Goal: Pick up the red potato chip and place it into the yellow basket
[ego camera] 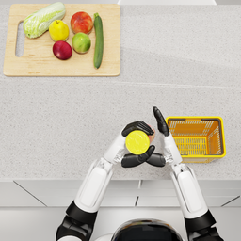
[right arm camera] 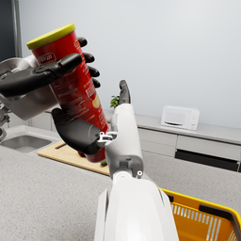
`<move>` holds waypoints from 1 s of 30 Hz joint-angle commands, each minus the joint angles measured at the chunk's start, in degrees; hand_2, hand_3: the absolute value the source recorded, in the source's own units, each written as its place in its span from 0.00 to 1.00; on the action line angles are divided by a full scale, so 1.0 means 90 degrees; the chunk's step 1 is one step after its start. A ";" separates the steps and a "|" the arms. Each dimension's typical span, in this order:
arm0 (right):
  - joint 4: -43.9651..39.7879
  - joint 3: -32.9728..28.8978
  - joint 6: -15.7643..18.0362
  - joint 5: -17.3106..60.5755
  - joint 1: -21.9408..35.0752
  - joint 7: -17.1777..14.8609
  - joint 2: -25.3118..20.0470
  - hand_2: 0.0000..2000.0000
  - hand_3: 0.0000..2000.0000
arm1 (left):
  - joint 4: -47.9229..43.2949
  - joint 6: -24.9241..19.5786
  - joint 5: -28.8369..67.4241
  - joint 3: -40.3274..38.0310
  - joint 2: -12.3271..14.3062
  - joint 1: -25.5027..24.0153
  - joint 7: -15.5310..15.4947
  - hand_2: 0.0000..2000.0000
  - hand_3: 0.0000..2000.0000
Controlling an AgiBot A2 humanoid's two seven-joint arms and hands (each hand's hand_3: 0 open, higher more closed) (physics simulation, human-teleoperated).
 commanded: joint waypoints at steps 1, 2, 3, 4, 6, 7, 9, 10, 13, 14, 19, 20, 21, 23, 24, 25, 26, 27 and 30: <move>-0.0141 0.0196 0.0010 0.0004 0.0243 -0.0004 -0.0164 0.00 0.00 | -0.0017 0.0004 0.0010 0.0394 0.0060 0.0078 0.0011 1.00 1.00; -0.0107 0.0236 0.0029 0.0010 0.0265 -0.0011 -0.0177 0.00 0.00 | 0.0021 0.0027 0.0025 0.0481 0.0020 0.0072 0.0020 1.00 1.00; -0.0033 0.0306 0.0078 0.0016 0.0320 -0.0024 -0.0214 0.00 0.00 | 0.0085 0.0018 0.0037 0.0550 0.0000 0.0094 0.0033 1.00 1.00; 0.0015 0.0281 0.0161 0.0022 0.0290 -0.0041 -0.0181 0.00 0.00 | 0.0113 -0.0012 0.0045 0.0564 -0.0049 0.0090 0.0045 1.00 1.00; 0.0007 0.0201 0.0657 0.0032 0.0265 -0.0057 -0.0151 1.00 0.33 | 0.0107 0.0101 0.0048 0.0535 -0.0109 0.0100 0.0031 1.00 1.00; 0.0021 0.0241 0.0924 0.0035 0.0247 -0.0037 -0.0135 1.00 0.49 | 0.0101 0.0170 0.0046 0.0543 -0.0149 0.0090 0.0023 1.00 1.00; 0.0060 0.0248 0.1021 0.0034 0.0243 -0.0044 -0.0125 1.00 0.82 | 0.0101 0.0309 0.0034 0.0562 -0.0169 0.0101 -0.0007 1.00 1.00; 0.0069 0.0247 0.1117 0.0034 0.0257 -0.0036 -0.0127 1.00 0.98 | 0.0029 0.0330 0.0028 0.0569 -0.0235 0.0034 -0.0016 0.32 0.84; -0.0014 -0.0032 0.1190 0.0019 0.0344 -0.0005 -0.0206 1.00 1.00 | -0.0536 0.0617 0.0012 0.0211 -0.0412 -0.0222 0.0008 0.00 0.35; -0.0076 -0.0270 0.1233 0.0015 0.0452 0.0018 -0.0272 1.00 1.00 | -0.0825 0.0677 0.0009 0.0006 -0.0491 -0.0351 0.0018 0.00 0.18; -0.0041 -0.1955 0.1406 0.0007 0.0810 0.0039 -0.0370 1.00 1.00 | -0.1962 0.0800 0.0001 -0.1894 -0.0731 -0.0866 0.0038 0.00 0.00; 0.0022 -0.2236 0.1443 0.0006 0.0775 0.0036 -0.0347 1.00 1.00 | -0.1996 0.0808 0.0000 -0.2213 -0.0714 -0.0957 0.0039 0.00 0.00; 0.0077 -0.2542 0.1469 0.0005 0.0787 0.0029 -0.0325 1.00 1.00 | -0.1944 0.0814 -0.0001 -0.2619 -0.0673 -0.1094 0.0040 0.00 0.00; 0.0216 -0.3042 0.1500 0.0003 0.0788 0.0032 -0.0283 1.00 1.00 | -0.1750 0.0821 -0.0002 -0.3075 -0.0596 -0.1268 0.0041 0.00 0.00; 0.0320 -0.3213 0.1530 0.0002 0.0781 0.0033 -0.0264 1.00 1.00 | -0.1620 0.0823 -0.0003 -0.3232 -0.0572 -0.1307 0.0042 0.00 0.00; 0.0388 -0.3357 0.1553 0.0001 0.0779 0.0030 -0.0245 1.00 1.00 | -0.1497 0.0825 -0.0004 -0.3326 -0.0563 -0.1321 0.0042 0.00 0.00; 0.0447 -0.3494 0.1560 0.0000 0.0724 0.0036 -0.0249 1.00 1.00 | -0.1342 0.0826 -0.0004 -0.3431 -0.0572 -0.1291 0.0042 0.00 0.00; 0.0447 -0.3582 0.1561 -0.0001 0.0668 0.0037 -0.0265 1.00 1.00 | -0.1253 0.0826 -0.0004 -0.3495 -0.0575 -0.1302 0.0042 0.00 0.00; 0.0149 -0.3712 0.1601 -0.0003 0.0425 -0.0016 -0.0315 1.00 1.00 | -0.1051 0.0828 -0.0006 -0.3589 -0.0583 -0.1280 0.0042 0.00 0.00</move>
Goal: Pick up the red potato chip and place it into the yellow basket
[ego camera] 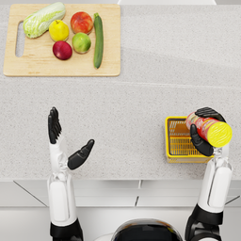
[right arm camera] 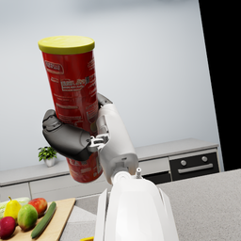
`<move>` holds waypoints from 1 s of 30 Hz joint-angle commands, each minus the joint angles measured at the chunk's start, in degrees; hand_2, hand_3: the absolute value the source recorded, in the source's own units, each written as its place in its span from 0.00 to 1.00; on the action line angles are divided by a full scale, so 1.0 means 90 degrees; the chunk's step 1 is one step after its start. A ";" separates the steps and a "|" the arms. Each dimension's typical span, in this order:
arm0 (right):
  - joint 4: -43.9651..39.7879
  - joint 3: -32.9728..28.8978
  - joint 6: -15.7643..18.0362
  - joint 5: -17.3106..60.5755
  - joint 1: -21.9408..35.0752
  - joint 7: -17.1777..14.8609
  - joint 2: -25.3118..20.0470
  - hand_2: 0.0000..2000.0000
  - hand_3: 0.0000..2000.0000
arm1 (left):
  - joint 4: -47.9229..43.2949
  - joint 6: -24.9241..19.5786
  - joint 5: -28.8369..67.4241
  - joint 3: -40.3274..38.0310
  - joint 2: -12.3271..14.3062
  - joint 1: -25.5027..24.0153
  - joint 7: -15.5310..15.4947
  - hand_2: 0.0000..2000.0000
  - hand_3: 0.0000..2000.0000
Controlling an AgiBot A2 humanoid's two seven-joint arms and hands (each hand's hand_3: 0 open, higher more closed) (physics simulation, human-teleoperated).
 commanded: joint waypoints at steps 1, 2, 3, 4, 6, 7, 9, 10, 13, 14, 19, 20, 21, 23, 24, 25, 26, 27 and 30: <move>-0.0268 -0.0283 -0.0021 -0.0002 -0.0087 -0.0597 -0.0022 1.00 1.00 | 0.0073 0.0000 0.0000 -0.0071 0.0001 -0.0006 0.0000 0.00 0.00; -0.0442 -0.0305 0.0000 0.0000 -0.0073 -0.1037 -0.0009 1.00 1.00 | 0.0125 0.0000 0.0000 -0.0121 0.0002 -0.0011 0.0000 0.00 0.00; -0.0566 -0.0306 0.0024 0.0000 -0.0051 -0.1359 0.0004 1.00 1.00 | 0.0163 0.0000 -0.0001 -0.0158 0.0003 -0.0014 0.0000 0.00 0.00; -0.0684 -0.0285 0.0004 0.0001 -0.0034 -0.1574 0.0015 1.00 1.00 | 0.0276 0.0001 -0.0001 -0.0265 -0.0019 0.0067 0.0000 0.00 0.00; -0.0850 -0.0294 -0.0029 0.0001 -0.0076 -0.1858 0.0015 1.00 1.00 | 0.0239 0.0001 -0.0001 -0.0223 0.0001 -0.0008 0.0000 0.00 0.00; -0.0867 -0.0294 -0.0082 0.0002 -0.0103 -0.1944 0.0012 1.00 1.00 | 0.0254 0.0001 -0.0001 -0.0235 0.0000 -0.0005 0.0000 0.00 0.00; -0.0964 -0.0317 -0.0080 0.0004 -0.0078 -0.2054 0.0032 0.32 0.84 | 0.0279 0.0001 -0.0001 -0.0240 -0.0002 0.0002 0.0000 0.00 0.00; -0.0841 -0.0354 -0.0310 0.0000 -0.0084 -0.2104 0.0033 0.00 0.67 | 0.0290 0.0001 -0.0001 -0.0238 -0.0003 0.0007 0.0000 0.00 0.00; -0.0537 -0.0108 -0.1143 -0.0001 -0.0233 -0.1092 0.0005 0.00 0.18 | 0.0433 0.0001 -0.0001 -0.0084 -0.0058 0.0268 0.0000 0.00 0.00; -0.0339 0.0083 -0.1309 -0.0002 -0.0328 -0.0779 -0.0012 0.00 0.02 | 0.0532 0.0001 -0.0001 -0.0050 -0.0087 0.0419 0.0000 0.00 0.00; -0.0044 0.0197 -0.1647 -0.0002 0.0234 -0.0138 0.0146 0.00 0.00 | 0.1267 0.0001 0.0000 -0.0209 -0.0397 0.1625 0.0000 0.00 0.00; -0.0123 0.0163 -0.1669 -0.0002 0.0262 -0.0095 0.0153 0.00 0.00 | 0.1327 0.0001 0.0001 -0.0295 -0.0401 0.1655 0.0000 0.00 0.00; -0.0161 0.0184 -0.1685 -0.0001 0.0228 -0.0065 0.0141 0.00 0.00 | 0.1377 0.0001 0.0001 -0.0346 -0.0387 0.1624 0.0000 0.00 0.00; -0.0245 0.0251 -0.1705 -0.0002 0.0126 -0.0027 0.0119 0.00 0.00 | 0.1518 0.0001 0.0000 -0.0403 -0.0343 0.1436 0.0000 0.00 0.00; -0.0196 0.0198 -0.1711 -0.0002 0.0057 -0.0016 0.0107 0.00 0.00 | 0.1329 0.0001 0.0000 -0.0304 -0.0326 0.1348 0.0000 0.00 0.00; -0.0215 0.0213 -0.1715 -0.0002 0.0051 -0.0008 0.0105 0.00 0.00 | 0.1387 0.0001 0.0000 -0.0332 -0.0325 0.1347 0.0000 0.00 0.00; -0.0229 0.0224 -0.1718 -0.0002 0.0048 -0.0003 0.0105 0.00 0.00 | 0.1429 0.0001 -0.0001 -0.0352 -0.0324 0.1346 0.0000 0.00 0.00; -0.0239 0.0231 -0.1720 -0.0002 0.0045 0.0002 0.0104 0.00 0.00 | 0.1459 0.0001 -0.0001 -0.0367 -0.0323 0.1346 0.0000 0.00 0.00; -0.0255 0.0244 -0.1724 -0.0002 0.0041 0.0008 0.0103 0.00 0.00 | 0.1506 0.0001 -0.0001 -0.0390 -0.0321 0.1345 0.0000 0.00 0.00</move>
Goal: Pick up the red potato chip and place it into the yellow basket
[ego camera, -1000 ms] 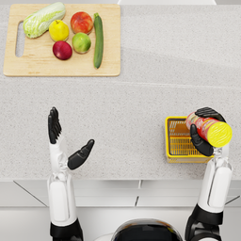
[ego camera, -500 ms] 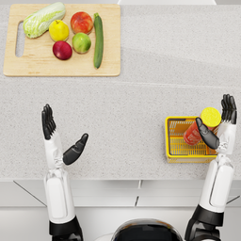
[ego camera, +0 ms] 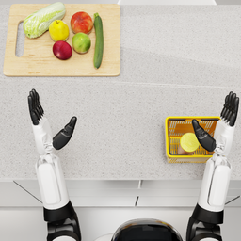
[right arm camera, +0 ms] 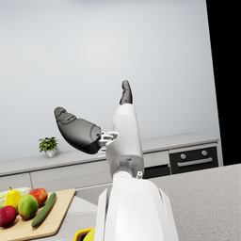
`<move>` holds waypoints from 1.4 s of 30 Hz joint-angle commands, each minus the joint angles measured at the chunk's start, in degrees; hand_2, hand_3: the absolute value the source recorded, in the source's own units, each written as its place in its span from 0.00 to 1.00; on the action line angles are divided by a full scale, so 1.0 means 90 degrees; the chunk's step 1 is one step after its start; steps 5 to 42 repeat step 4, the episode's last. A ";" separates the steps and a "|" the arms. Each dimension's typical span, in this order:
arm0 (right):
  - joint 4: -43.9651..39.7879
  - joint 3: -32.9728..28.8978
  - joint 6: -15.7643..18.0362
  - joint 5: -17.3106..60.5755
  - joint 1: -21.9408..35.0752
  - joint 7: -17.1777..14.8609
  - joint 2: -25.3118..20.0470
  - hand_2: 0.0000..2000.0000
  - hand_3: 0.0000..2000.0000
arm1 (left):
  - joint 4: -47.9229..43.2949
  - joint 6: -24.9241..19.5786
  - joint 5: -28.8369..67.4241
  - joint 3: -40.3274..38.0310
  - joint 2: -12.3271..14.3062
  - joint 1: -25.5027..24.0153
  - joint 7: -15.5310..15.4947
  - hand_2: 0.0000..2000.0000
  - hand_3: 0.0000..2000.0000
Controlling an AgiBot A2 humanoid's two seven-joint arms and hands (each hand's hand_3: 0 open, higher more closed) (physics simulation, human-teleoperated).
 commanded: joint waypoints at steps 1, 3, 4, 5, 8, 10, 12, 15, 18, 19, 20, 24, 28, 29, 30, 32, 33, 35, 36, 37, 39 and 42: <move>-0.0003 0.0002 -0.0001 0.0000 -0.0001 0.0001 0.0000 0.00 0.00 | 0.0008 0.0000 0.0000 -0.0004 0.0000 0.0000 0.0000 0.00 0.00; -0.0006 0.0004 -0.0001 0.0000 -0.0001 0.0002 0.0000 0.00 0.00 | 0.0017 0.0000 0.0000 -0.0008 0.0001 0.0000 0.0000 0.00 0.00; -0.0007 0.0005 -0.0001 0.0000 -0.0002 0.0003 0.0000 0.00 0.00 | 0.0020 0.0000 0.0000 -0.0010 0.0001 0.0000 0.0000 0.00 0.00; -0.0007 0.0005 -0.0001 0.0000 -0.0002 0.0003 0.0000 0.00 0.00 | 0.0020 0.0000 0.0000 -0.0010 0.0001 0.0000 0.0000 0.00 0.00; -0.0007 0.0005 -0.0001 0.0000 -0.0002 0.0003 0.0000 0.00 0.00 | 0.0020 0.0000 0.0000 -0.0010 0.0001 0.0000 0.0000 0.00 0.00; -0.0007 0.0005 -0.0001 0.0000 -0.0002 0.0003 0.0000 0.00 0.00 | 0.0020 0.0000 0.0000 -0.0010 0.0001 0.0000 0.0000 0.00 0.00; -0.0007 0.0005 -0.0001 0.0000 -0.0002 0.0003 0.0000 0.00 0.00 | 0.0020 0.0000 0.0000 -0.0010 0.0001 0.0000 0.0000 0.00 0.00; -0.0007 0.0005 -0.0001 0.0000 -0.0002 0.0003 0.0000 0.00 0.00 | 0.0020 0.0000 0.0000 -0.0010 0.0001 0.0000 0.0000 0.00 0.00; -0.0007 0.0005 -0.0001 0.0000 -0.0002 0.0003 0.0000 0.00 0.00 | 0.0020 0.0000 0.0000 -0.0010 0.0001 0.0000 0.0000 0.00 0.00; -0.0007 0.0005 -0.0001 0.0000 -0.0002 0.0003 0.0000 0.00 0.00 | 0.0020 0.0000 0.0000 -0.0010 0.0001 0.0000 0.0000 0.00 0.00; -0.0007 0.0005 -0.0001 0.0000 -0.0002 0.0003 0.0000 0.00 0.00 | 0.0020 0.0000 0.0000 -0.0010 0.0001 0.0000 0.0000 0.00 0.00; -0.0007 0.0005 -0.0001 0.0000 -0.0002 0.0003 0.0000 0.00 0.00 | 0.0020 0.0000 0.0000 -0.0010 0.0001 0.0000 0.0000 0.00 0.00; -0.0007 0.0005 -0.0001 0.0000 -0.0002 0.0003 0.0000 0.00 0.00 | 0.0020 0.0000 0.0000 -0.0010 0.0001 0.0000 0.0000 0.00 0.00; -0.0007 0.0005 -0.0001 0.0000 -0.0002 0.0003 0.0000 0.00 0.00 | 0.0020 0.0000 0.0000 -0.0010 0.0001 0.0000 0.0000 0.00 0.00; -0.0007 0.0005 -0.0001 0.0000 -0.0002 0.0003 0.0000 0.00 0.00 | 0.0020 0.0000 0.0000 -0.0010 0.0001 0.0000 0.0000 0.00 0.00; -0.0007 0.0005 -0.0001 0.0000 -0.0002 0.0003 0.0000 0.00 0.00 | 0.0020 0.0000 0.0000 -0.0010 0.0001 0.0000 0.0000 0.00 0.00; -0.0007 0.0005 -0.0001 0.0000 -0.0002 0.0003 0.0000 0.00 0.00 | 0.0020 0.0000 0.0000 -0.0010 0.0001 0.0000 0.0000 0.00 0.00; -0.0007 0.0005 -0.0001 0.0000 -0.0002 0.0003 0.0000 0.00 0.00 | 0.0020 0.0000 0.0000 -0.0010 0.0001 0.0000 0.0000 0.00 0.00; -0.0007 0.0005 -0.0001 0.0000 -0.0002 0.0003 0.0000 0.00 0.00 | 0.0020 0.0000 0.0000 -0.0010 0.0001 0.0000 0.0000 0.00 0.00; -0.0007 0.0005 -0.0001 0.0000 -0.0002 0.0003 0.0000 0.00 0.00 | 0.0020 0.0000 0.0000 -0.0010 0.0001 0.0000 0.0000 0.00 0.00; -0.0007 0.0005 -0.0001 0.0000 -0.0002 0.0003 0.0000 0.00 0.00 | 0.0020 0.0000 0.0000 -0.0010 0.0001 0.0000 0.0000 0.00 0.00; -0.0007 0.0005 -0.0001 0.0000 -0.0002 0.0003 0.0000 0.00 0.00 | 0.0020 0.0000 0.0000 -0.0010 0.0001 0.0000 0.0000 0.00 0.00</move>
